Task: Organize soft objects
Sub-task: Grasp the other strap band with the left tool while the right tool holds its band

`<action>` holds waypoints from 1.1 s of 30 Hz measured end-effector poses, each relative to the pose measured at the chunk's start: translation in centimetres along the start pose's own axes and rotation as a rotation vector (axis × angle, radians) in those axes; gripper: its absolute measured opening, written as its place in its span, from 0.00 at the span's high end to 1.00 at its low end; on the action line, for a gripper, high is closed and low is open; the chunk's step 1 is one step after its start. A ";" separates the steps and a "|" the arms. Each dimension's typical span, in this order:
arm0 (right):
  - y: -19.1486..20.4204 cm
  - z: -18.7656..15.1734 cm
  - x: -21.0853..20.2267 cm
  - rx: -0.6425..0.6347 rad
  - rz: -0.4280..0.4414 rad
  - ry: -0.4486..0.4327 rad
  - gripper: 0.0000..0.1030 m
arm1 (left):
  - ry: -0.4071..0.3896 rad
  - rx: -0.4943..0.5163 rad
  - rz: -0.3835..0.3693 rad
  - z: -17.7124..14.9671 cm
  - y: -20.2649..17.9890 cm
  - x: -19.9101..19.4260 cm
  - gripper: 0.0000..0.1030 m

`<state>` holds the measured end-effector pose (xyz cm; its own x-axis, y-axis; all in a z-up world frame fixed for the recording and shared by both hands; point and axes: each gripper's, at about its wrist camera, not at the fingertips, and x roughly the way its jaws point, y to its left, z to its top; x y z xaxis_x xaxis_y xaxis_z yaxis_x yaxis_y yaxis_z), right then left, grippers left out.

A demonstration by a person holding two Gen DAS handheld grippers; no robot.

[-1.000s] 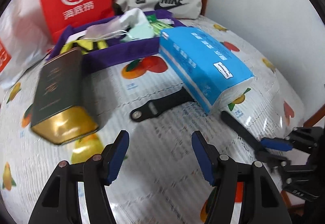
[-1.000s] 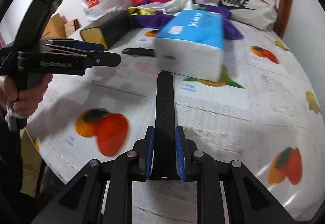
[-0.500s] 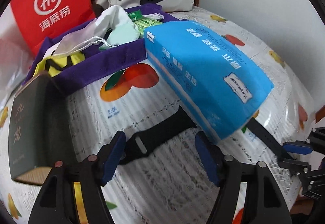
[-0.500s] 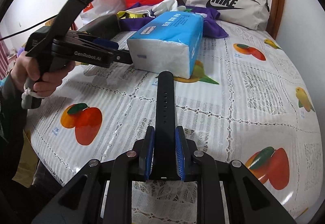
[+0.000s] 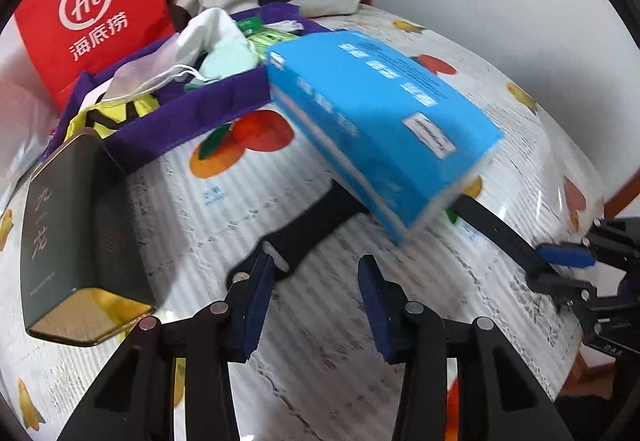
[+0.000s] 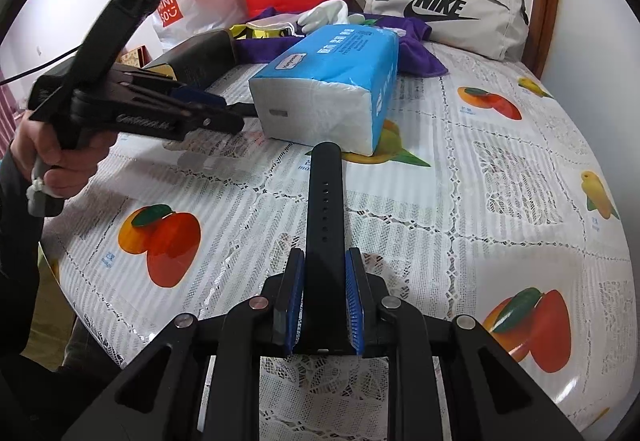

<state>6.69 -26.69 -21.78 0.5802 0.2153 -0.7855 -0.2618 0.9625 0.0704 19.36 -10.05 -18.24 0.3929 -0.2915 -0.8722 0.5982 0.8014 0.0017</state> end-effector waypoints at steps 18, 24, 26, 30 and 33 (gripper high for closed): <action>0.0 0.0 0.0 0.002 -0.002 0.001 0.80 | 0.028 -0.011 -0.008 1.6 1.0 1.2 0.75; 0.0 0.0 -0.2 -0.001 0.000 0.006 0.80 | 0.039 0.017 0.004 0.4 0.0 0.4 0.75; 0.0 0.0 -0.2 0.003 0.002 0.006 0.80 | 0.043 0.006 0.005 0.6 0.1 0.4 0.72; -0.1 0.1 -0.2 0.008 0.001 0.012 0.79 | 0.027 0.031 0.043 1.2 0.0 1.0 0.52; -0.1 0.2 -0.1 0.016 0.012 0.014 0.74 | 0.020 0.052 0.018 1.5 -0.4 1.4 0.60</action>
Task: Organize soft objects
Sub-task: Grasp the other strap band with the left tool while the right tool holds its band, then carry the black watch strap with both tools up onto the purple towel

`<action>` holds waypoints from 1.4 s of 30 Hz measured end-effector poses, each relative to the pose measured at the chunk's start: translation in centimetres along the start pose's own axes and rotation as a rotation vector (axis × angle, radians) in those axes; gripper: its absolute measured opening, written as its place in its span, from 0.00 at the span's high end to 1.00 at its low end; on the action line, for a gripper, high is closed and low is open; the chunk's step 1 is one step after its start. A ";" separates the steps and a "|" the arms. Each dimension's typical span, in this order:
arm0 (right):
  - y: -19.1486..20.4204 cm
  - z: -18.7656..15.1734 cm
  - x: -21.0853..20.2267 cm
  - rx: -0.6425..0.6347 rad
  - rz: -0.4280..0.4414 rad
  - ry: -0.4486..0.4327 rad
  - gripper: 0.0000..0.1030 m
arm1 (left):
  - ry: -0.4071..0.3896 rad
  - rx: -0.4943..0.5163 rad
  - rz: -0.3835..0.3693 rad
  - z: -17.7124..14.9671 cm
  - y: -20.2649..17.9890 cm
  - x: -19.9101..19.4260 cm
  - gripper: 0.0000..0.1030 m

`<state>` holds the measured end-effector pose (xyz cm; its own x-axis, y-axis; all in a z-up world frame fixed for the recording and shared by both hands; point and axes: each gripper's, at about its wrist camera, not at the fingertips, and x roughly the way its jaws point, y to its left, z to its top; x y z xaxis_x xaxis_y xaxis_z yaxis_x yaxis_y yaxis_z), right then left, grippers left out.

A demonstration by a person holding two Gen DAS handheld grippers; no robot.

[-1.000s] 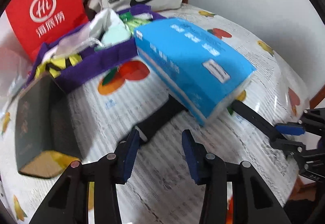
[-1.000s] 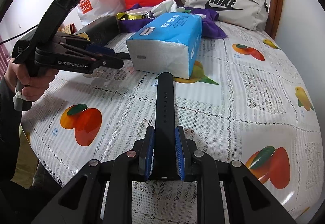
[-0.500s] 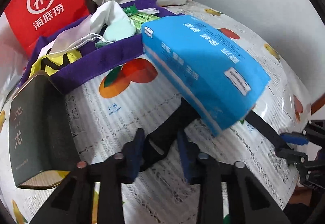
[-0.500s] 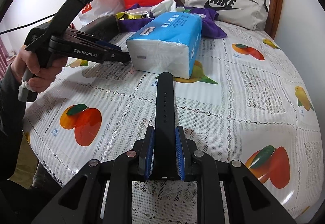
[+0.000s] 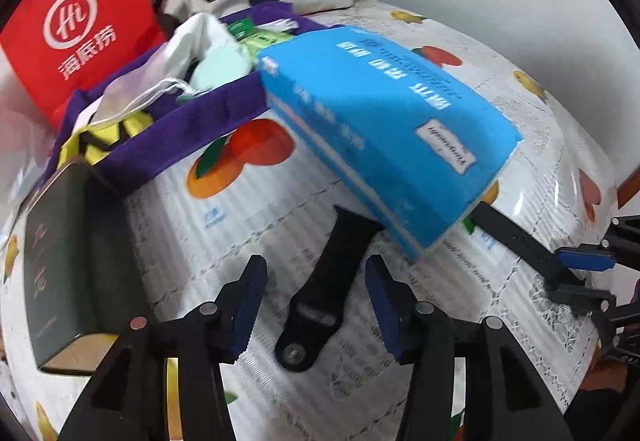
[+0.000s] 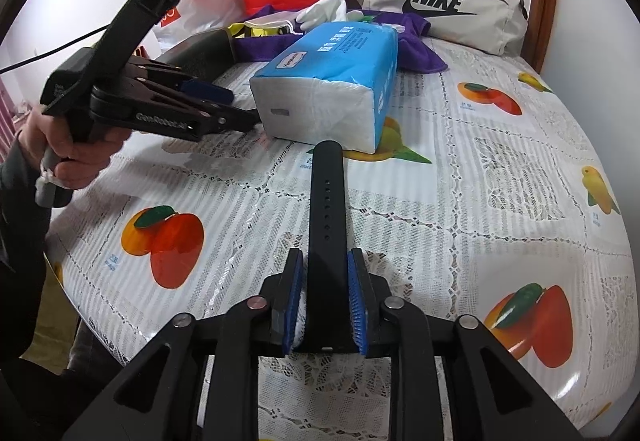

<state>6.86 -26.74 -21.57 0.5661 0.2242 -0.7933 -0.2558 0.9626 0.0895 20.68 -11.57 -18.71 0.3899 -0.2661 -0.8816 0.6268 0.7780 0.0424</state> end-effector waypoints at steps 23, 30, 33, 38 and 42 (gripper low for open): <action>0.7 2.3 1.9 0.028 -0.059 -0.071 0.80 | -0.021 -0.031 -0.059 -1.6 -0.9 -1.4 0.80; 1.6 2.3 0.0 0.020 -0.052 -0.078 0.81 | -0.069 -0.110 -0.062 -3.2 0.3 -4.4 0.80; 1.9 2.6 -0.9 0.018 -0.047 -0.084 0.81 | -0.092 -0.140 -0.048 -3.8 0.8 -6.0 0.80; 2.2 3.6 -2.4 0.018 -0.036 -0.105 0.81 | -0.130 -0.183 -0.035 -4.5 1.5 -8.6 0.80; 2.4 4.8 -3.4 0.006 -0.039 -0.123 0.81 | -0.154 -0.215 -0.017 -4.8 2.2 -10.5 0.80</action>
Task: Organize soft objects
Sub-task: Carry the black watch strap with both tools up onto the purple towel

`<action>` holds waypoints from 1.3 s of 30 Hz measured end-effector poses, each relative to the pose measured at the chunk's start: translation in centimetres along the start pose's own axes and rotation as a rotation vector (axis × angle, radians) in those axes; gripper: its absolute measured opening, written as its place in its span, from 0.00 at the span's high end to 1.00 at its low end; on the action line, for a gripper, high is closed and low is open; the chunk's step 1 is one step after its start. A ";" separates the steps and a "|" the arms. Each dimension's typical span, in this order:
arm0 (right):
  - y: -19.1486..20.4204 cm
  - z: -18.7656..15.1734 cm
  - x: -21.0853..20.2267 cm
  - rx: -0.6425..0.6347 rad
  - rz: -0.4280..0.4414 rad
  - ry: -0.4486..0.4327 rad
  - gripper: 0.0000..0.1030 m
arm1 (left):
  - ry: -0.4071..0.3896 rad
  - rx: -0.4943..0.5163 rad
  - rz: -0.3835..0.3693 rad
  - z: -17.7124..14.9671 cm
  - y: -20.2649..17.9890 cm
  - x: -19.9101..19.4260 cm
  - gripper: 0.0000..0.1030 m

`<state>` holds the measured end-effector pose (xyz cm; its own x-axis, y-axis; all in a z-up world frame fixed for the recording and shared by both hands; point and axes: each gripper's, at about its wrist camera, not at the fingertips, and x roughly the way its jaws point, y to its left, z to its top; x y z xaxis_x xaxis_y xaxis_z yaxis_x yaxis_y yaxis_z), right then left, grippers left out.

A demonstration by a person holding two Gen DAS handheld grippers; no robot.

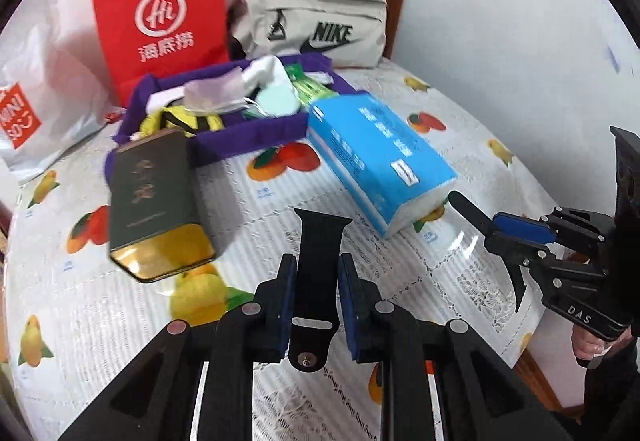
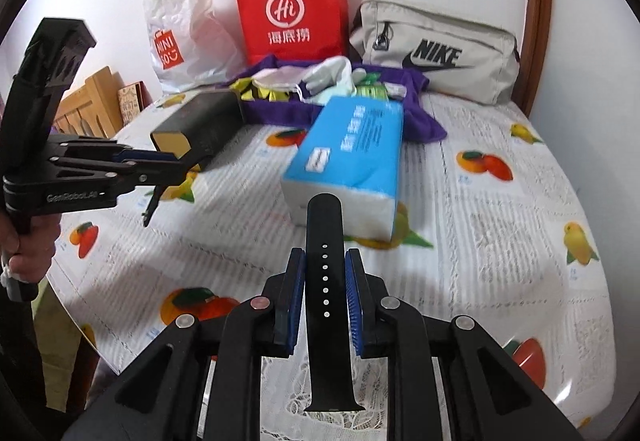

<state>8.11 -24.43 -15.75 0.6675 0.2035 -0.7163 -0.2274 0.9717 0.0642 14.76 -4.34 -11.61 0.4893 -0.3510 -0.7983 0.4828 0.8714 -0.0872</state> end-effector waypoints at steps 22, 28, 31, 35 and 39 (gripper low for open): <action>0.1 8.7 -1.0 -0.026 0.007 -0.085 0.81 | -0.113 -0.126 0.072 4.8 4.5 -5.0 0.80; -0.1 11.2 0.1 -0.030 0.005 -0.094 0.81 | -0.136 -0.160 0.072 6.4 6.1 -5.0 0.80; -0.2 12.7 0.9 -0.034 0.006 -0.097 0.81 | -0.146 -0.189 0.076 7.3 7.2 -4.6 0.80; -0.5 14.2 2.0 -0.033 0.005 -0.100 0.81 | -0.153 -0.216 0.081 8.3 8.5 -4.0 0.80; -0.9 15.6 3.3 -0.031 0.003 -0.099 0.81 | -0.158 -0.241 0.090 8.9 9.9 -3.3 0.80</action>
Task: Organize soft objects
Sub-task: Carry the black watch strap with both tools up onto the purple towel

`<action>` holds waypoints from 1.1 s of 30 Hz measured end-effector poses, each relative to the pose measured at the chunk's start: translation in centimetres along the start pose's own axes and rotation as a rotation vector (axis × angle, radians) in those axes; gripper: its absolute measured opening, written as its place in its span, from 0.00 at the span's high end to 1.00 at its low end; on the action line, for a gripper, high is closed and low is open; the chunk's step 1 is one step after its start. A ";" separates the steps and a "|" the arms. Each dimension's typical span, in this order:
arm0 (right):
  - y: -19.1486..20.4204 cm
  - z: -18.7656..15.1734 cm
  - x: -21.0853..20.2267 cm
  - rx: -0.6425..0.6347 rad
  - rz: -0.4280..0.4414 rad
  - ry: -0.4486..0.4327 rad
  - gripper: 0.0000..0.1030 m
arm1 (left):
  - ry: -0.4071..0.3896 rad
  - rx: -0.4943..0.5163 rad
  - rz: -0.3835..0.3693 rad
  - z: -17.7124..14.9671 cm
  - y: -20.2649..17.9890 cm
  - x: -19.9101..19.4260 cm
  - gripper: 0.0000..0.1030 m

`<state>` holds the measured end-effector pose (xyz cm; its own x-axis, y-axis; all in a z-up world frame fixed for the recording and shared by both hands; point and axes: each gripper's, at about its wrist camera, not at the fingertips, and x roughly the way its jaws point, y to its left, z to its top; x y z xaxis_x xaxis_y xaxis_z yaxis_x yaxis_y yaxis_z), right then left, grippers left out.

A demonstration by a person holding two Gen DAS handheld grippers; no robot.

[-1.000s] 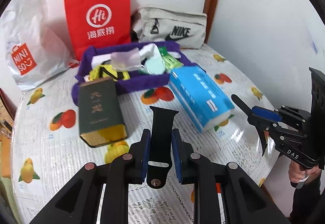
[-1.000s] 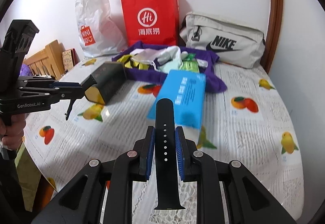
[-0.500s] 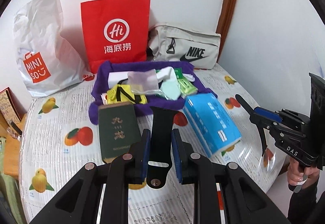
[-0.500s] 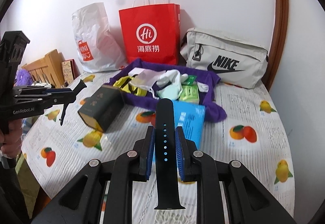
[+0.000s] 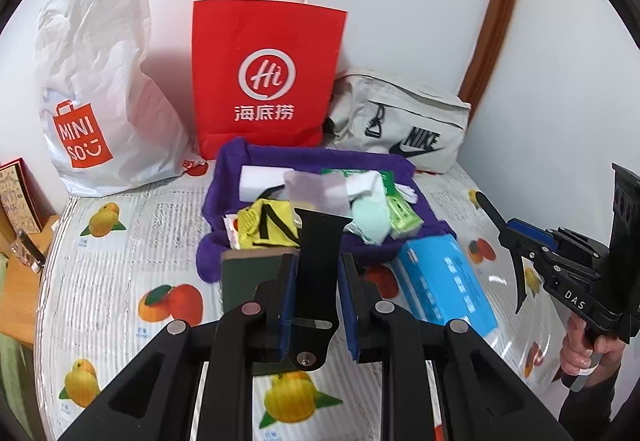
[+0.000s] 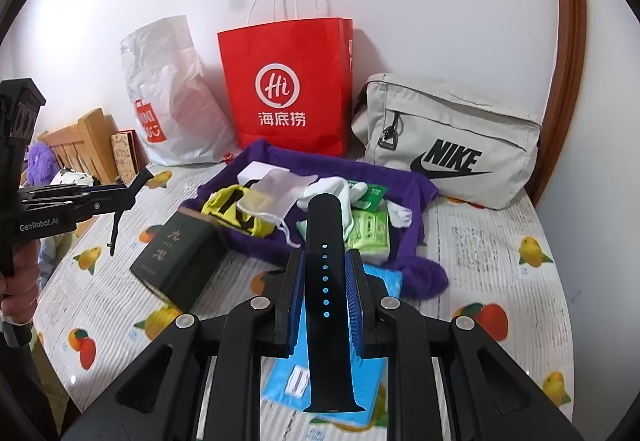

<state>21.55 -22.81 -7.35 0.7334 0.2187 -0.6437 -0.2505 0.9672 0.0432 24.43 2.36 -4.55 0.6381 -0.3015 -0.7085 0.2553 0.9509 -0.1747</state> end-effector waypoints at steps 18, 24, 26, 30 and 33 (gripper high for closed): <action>-2.7 4.3 6.8 -0.002 -0.016 0.011 0.81 | 0.032 -0.050 0.021 3.6 3.7 5.8 0.83; -3.9 5.4 9.0 0.012 -0.024 0.013 0.81 | 0.048 -0.034 0.007 4.8 3.9 7.7 0.87; -4.1 5.5 9.8 0.014 -0.026 0.021 0.81 | 0.057 -0.028 0.006 5.0 4.0 8.6 0.88; -4.6 5.3 11.6 0.016 -0.027 0.047 0.81 | 0.078 -0.032 0.011 5.1 4.5 9.9 0.88; -4.7 5.2 12.9 0.012 -0.025 0.067 0.81 | 0.083 -0.042 0.011 5.2 4.9 10.5 0.88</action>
<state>35.43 -23.91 -11.91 0.6957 0.1854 -0.6940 -0.2242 0.9739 0.0355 36.17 3.49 -9.32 0.5777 -0.2854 -0.7647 0.2166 0.9569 -0.1936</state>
